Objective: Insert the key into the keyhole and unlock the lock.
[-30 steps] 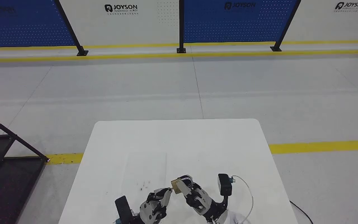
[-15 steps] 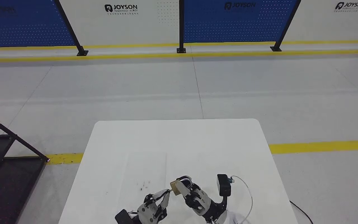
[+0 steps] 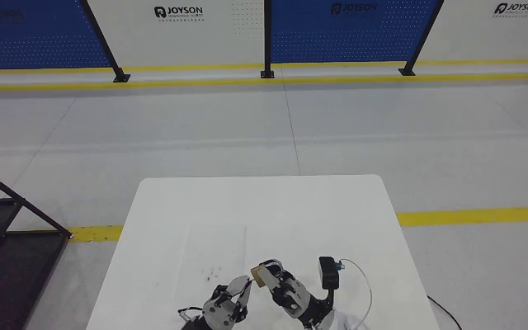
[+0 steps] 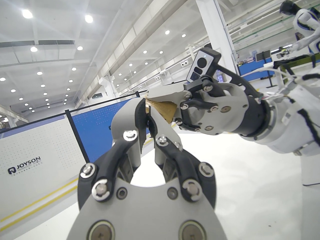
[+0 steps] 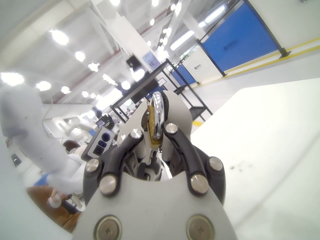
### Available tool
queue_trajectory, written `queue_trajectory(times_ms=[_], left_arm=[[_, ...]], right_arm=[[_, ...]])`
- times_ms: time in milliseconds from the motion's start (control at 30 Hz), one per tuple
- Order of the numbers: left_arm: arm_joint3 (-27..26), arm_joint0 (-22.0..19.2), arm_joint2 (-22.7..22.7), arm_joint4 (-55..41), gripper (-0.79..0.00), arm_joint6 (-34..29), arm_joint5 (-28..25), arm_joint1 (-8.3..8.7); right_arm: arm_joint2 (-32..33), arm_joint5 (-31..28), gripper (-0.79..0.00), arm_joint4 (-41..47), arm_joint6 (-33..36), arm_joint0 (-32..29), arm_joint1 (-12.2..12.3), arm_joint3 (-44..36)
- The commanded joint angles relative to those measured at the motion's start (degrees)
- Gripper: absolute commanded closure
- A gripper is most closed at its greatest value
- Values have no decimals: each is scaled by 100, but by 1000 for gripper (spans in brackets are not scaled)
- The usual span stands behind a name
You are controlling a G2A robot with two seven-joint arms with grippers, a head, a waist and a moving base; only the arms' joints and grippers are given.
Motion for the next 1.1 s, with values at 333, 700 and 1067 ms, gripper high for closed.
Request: queue_trajectory(times_ms=[333, 700, 1067], left_arm=[[-26, -5, -94, 461, 0, 91, 501, 60], [-2, -85, -131, 623, 0, 269, 728, 98], [-15, -29, -60, -291, -215, 648, -88, 127]], right_arm=[[-20, 1, 0, 54, -24, 19, 12, 5], [-29, -39, 0, 81, -73, 37, 21, 7], [-10, -87, 0, 97, -146, 26, 35, 3]])
